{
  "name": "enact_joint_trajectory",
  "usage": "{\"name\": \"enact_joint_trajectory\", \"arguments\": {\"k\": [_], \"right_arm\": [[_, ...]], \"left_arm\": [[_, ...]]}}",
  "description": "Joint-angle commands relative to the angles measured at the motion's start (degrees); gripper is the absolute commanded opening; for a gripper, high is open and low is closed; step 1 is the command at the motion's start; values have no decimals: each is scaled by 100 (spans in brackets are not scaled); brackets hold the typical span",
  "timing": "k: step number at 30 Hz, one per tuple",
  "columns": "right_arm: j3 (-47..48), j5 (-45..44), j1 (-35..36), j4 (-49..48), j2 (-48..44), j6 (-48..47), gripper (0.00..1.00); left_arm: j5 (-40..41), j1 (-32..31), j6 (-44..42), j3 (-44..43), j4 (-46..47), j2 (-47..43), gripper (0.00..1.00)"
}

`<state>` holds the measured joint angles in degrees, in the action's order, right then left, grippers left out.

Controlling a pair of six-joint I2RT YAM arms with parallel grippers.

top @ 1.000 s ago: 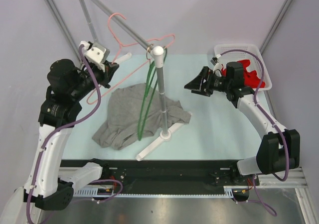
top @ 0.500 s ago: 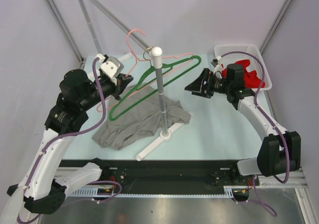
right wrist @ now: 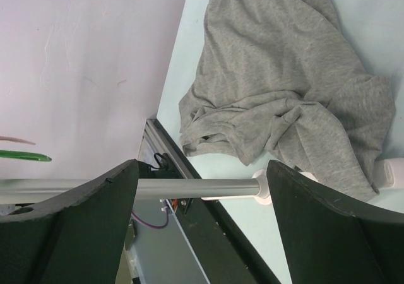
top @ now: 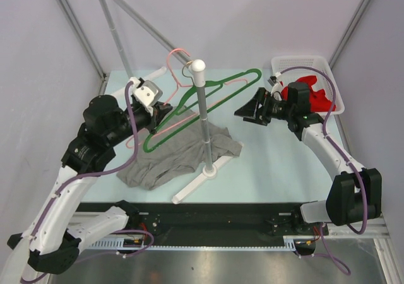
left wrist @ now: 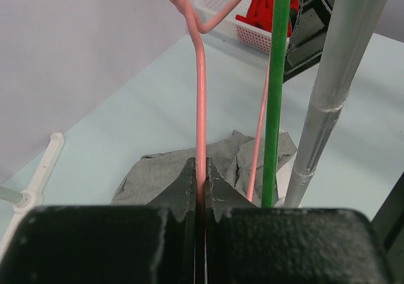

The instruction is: Remove the t-shirt from the hanger

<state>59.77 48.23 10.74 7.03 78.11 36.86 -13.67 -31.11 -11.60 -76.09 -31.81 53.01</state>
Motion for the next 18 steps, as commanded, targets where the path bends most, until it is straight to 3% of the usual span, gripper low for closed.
{"name": "enact_joint_trajectory", "arguments": {"k": [1,12,14,16,18], "right_arm": [[-18,2,-20,-149,-217,40,88],[-35,3,-20,-140,-234,58,88],[-44,2,-20,-140,-252,49,88],[-53,2,-20,-140,-243,49,88],[-62,-6,-20,-123,-261,40,88]], "left_arm": [[-21,-53,-97,16,193,-168,0],[-399,-61,-264,60,44,-178,0],[-426,-53,-291,24,-53,-186,11],[-199,-53,-247,173,147,-361,37],[-101,-53,-211,288,289,-554,48]]}}
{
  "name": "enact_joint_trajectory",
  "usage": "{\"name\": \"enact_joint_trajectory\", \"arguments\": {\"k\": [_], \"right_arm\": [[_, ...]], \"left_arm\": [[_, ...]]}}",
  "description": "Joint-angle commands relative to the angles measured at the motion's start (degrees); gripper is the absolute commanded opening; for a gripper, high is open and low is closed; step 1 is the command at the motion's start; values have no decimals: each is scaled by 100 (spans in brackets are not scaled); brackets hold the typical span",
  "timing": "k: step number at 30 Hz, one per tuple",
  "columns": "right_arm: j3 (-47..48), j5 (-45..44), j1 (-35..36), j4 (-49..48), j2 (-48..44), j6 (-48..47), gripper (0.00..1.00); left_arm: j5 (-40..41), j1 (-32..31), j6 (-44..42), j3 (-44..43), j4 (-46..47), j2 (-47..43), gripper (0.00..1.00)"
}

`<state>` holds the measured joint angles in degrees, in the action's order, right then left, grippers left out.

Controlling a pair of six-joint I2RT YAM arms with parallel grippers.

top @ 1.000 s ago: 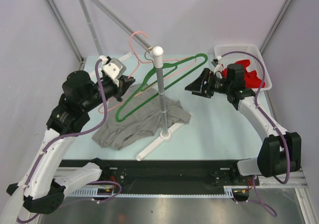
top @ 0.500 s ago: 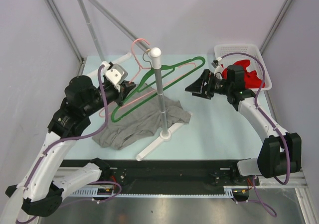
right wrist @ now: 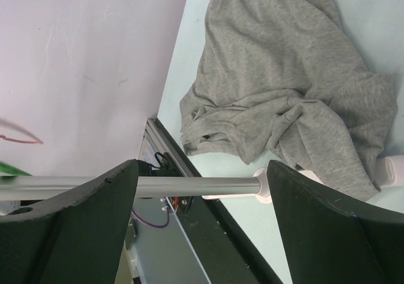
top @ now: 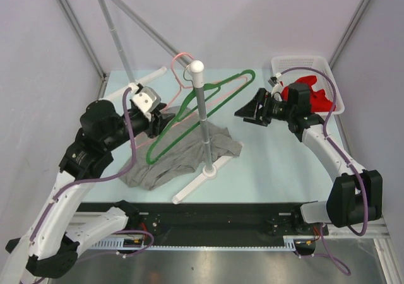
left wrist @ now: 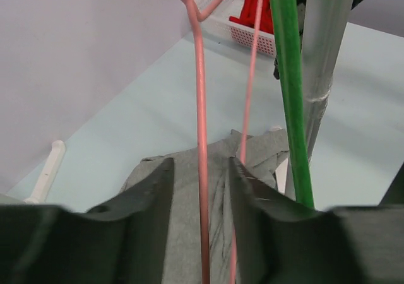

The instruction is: Remove the t-shirt from the hanger

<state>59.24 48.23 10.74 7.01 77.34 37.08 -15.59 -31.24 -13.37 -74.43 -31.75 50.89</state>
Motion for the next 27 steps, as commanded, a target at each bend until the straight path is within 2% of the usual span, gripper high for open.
{"name": "enact_joint_trajectory", "arguments": {"k": [1,7,15,16,17,18,21,22,24,25,27], "right_arm": [[-18,-15,-20,-112,-193,19,88],[0,-33,-20,-33,-237,-26,88],[-18,-59,-11,-6,-289,-25,88],[-27,-59,-19,3,-298,-34,88],[-27,-68,-20,20,-307,-43,88],[-27,-94,-20,38,-316,-52,88],[-53,-129,-20,82,-299,-87,88],[-53,-138,-20,73,-290,-87,88],[-62,-217,-11,73,-255,-96,88],[-53,-235,-19,64,-237,-104,89],[-18,-270,15,47,-193,-87,89]], "left_arm": [[318,-40,0,200,431,-509,58],[794,-40,114,237,661,-940,75],[558,-40,413,-27,530,-1046,82],[549,-40,492,-53,521,-1055,87],[566,-40,536,-88,503,-1099,96],[679,-40,598,-158,477,-1125,100],[1241,-40,1054,-247,476,-1318,100],[1974,-40,1499,-256,468,-1371,100],[2672,-40,1932,-212,293,-1546,100],[3285,-40,2413,-177,188,-1608,100],[3833,-40,2907,-89,-285,-1670,100]]}}
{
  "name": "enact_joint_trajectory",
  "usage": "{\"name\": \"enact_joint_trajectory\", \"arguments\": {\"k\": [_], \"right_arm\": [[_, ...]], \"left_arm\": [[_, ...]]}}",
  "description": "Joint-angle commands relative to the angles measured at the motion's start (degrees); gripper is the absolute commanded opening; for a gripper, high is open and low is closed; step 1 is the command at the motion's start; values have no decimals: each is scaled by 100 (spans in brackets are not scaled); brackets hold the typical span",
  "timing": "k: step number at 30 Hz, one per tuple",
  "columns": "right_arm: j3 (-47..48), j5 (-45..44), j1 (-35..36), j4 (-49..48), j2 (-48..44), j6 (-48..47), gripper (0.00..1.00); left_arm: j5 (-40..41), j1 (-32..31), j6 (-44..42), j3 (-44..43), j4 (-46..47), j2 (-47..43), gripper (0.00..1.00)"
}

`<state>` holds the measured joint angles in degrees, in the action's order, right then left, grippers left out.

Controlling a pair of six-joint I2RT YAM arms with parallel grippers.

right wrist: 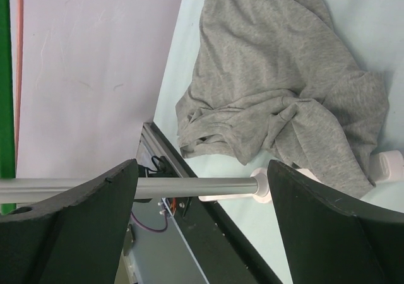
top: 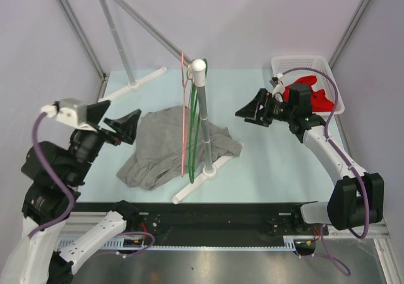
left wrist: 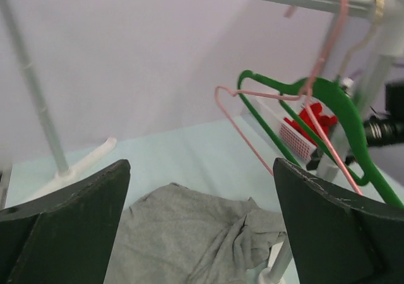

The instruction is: Remove the t-shirt from the hanger

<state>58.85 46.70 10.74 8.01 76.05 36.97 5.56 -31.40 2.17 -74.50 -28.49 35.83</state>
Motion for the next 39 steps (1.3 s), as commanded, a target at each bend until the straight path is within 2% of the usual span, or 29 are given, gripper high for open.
{"name": "enact_joint_trajectory", "arguments": {"k": [1,5,8,10,14,15,17,19,23,26,30,33,35,39], "right_arm": [[39,-108,24,-80,-38,-67,88],[118,-117,51,-89,50,-76,89],[109,-143,60,-45,33,-93,89],[74,-143,60,-1,6,-129,89],[-5,-178,60,60,-108,-207,89],[-14,-187,60,130,-160,-225,89],[-58,-240,51,192,-204,-304,88],[-93,-240,33,245,-292,-331,89],[-207,-231,-11,245,-354,-375,89],[-303,-196,-37,219,-372,-349,89],[-453,-187,-46,104,-407,-313,89],[-532,-179,-55,78,-433,-313,89],[-567,-187,-63,52,-451,-313,89],[-603,-196,-90,60,-468,-305,89]], "left_arm": [[2233,-33,1860,-56,-805,-156,100],[2825,-24,2646,58,-1562,133,100],[2855,-7,3042,146,-1774,397,100],[2600,54,3245,286,-1721,590,100],[1406,781,3833,558,-1660,1345,100],[1030,906,4252,786,-1616,1434,100],[920,1126,4650,1015,-1529,1619,100],[684,1223,4950,1358,-1336,1830,100],[-28,1329,5424,2157,-371,2129,100],[-512,1329,5557,2326,122,2690,100],[-890,1294,5601,2221,264,3412,100],[-575,1057,5522,2177,458,3798,100],[30,839,5487,2028,380,4141,100],[655,539,5372,1729,266,4853,100]]}}
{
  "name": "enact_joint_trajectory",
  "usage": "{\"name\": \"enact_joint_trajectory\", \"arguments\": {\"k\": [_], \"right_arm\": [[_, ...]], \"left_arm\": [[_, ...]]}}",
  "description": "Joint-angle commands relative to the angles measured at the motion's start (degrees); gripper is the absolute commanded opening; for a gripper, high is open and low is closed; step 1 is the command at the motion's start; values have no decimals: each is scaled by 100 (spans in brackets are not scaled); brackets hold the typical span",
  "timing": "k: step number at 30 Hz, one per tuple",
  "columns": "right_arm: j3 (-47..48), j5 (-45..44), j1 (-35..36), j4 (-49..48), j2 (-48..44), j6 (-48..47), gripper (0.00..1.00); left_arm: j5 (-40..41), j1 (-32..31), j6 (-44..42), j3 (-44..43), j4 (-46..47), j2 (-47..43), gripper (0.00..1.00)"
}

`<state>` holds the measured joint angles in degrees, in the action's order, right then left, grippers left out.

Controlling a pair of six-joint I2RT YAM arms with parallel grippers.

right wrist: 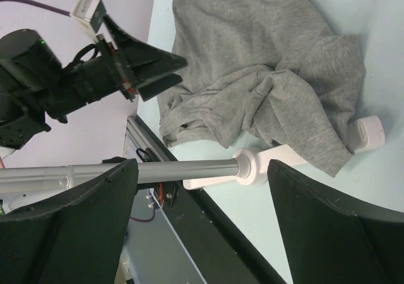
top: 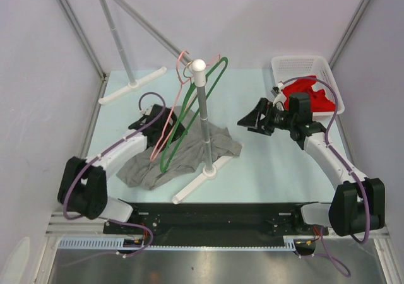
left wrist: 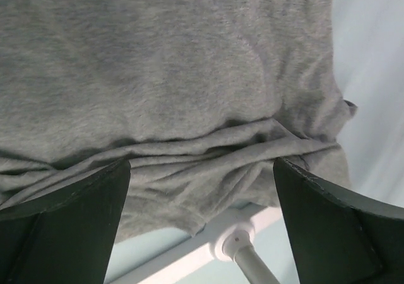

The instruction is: Remove the t-shirt from the hanger

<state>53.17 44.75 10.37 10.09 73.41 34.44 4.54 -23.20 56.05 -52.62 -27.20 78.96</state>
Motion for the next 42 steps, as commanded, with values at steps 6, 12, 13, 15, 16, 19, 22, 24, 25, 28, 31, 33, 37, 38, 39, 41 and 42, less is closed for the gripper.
{"name": "enact_joint_trajectory", "arguments": {"k": [6,12,13,15,16,19,22,24,25,28,31,33,37,38,39,41,42], "right_arm": [[-70,-2,-70,-165,-195,-51,89],[-157,-19,-70,-156,-204,-51,89],[-184,-28,-79,-182,-187,-34,89],[-306,-28,-70,-366,-169,89,89],[-350,-37,-62,-445,-151,133,89],[-518,-133,44,-736,-72,248,89],[-605,-256,184,-885,-20,292,89],[-623,-283,272,-947,24,292,89],[-632,-283,299,-947,51,283,89],[-658,-265,413,-1130,130,204,90],[-702,-151,483,-1420,244,169,94],[-755,-46,536,-1588,340,160,96],[-773,-28,842,-1869,464,37,98],[-790,-98,913,-1887,481,-50,99],[-799,-150,992,-1914,482,-94,100],[-843,-465,1159,-1940,473,-243,99],[-947,-598,1204,-1975,438,-305,100]], "left_arm": [[822,-440,20,-565,312,1464,100],[751,-440,-42,-328,759,1456,73],[716,-440,-59,-302,856,1438,67],[628,-431,-165,-284,971,1403,61],[410,-413,-200,-266,1154,1386,54],[-370,-230,-472,-319,1611,1403,30],[-927,-71,-569,-424,1989,1377,9],[-1313,-62,-700,-495,2261,1315,0],[-1576,-53,-744,-460,2498,1280,0],[-2876,-44,-318,-13,4060,1078,0],[-4063,-79,665,410,5783,1226,0],[-4748,-114,1265,480,7097,1480,0],[-4962,-272,3336,884,9694,1851,0],[-4936,-299,3638,920,10577,1964,0],[-4849,-377,3928,955,10978,2148,0],[-4700,-474,4702,1043,11916,2343,0],[-4559,-579,5044,1087,12131,2404,0]]}}
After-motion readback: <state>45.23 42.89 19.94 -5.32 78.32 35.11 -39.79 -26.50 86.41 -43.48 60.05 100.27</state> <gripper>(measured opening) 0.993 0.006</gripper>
